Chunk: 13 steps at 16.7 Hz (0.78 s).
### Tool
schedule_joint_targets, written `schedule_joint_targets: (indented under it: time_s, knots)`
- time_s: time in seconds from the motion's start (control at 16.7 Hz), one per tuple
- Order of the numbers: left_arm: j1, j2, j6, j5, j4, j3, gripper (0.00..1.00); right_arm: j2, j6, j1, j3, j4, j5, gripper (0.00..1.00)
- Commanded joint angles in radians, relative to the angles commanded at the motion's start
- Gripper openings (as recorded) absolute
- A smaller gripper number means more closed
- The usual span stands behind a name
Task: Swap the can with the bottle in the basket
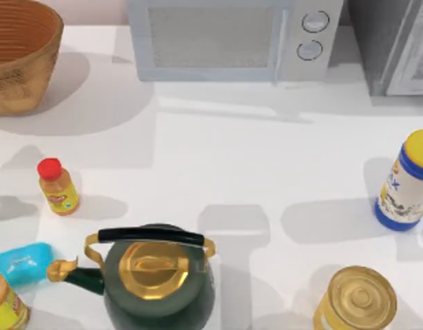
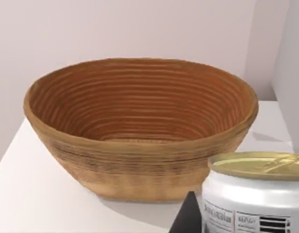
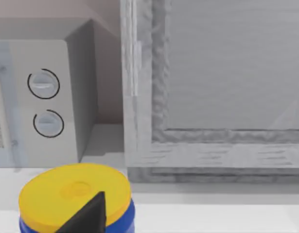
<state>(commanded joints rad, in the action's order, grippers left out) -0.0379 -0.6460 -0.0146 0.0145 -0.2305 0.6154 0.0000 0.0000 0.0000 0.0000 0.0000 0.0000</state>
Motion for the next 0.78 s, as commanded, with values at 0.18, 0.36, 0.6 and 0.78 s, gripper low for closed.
schedule_joint_targets:
  time_s: [0.18, 0.36, 0.6, 0.78]
  knots:
    - [0.017, 0.294, 0.010, -0.001, 0.105, -0.271, 0.00, 0.000, 0.000, 0.000, 0.000, 0.000, 0.000, 1.00]
    - [0.029, 0.507, 0.014, -0.006, 0.180, -0.478, 0.00, 0.000, 0.000, 0.000, 0.000, 0.000, 0.000, 1.00]
    - [0.037, 0.639, 0.015, -0.014, 0.228, -0.608, 0.00, 0.000, 0.000, 0.000, 0.000, 0.000, 0.000, 1.00]
    - [0.038, 0.646, 0.015, -0.015, 0.231, -0.615, 0.00, 0.000, 0.000, 0.000, 0.000, 0.000, 0.000, 1.00]
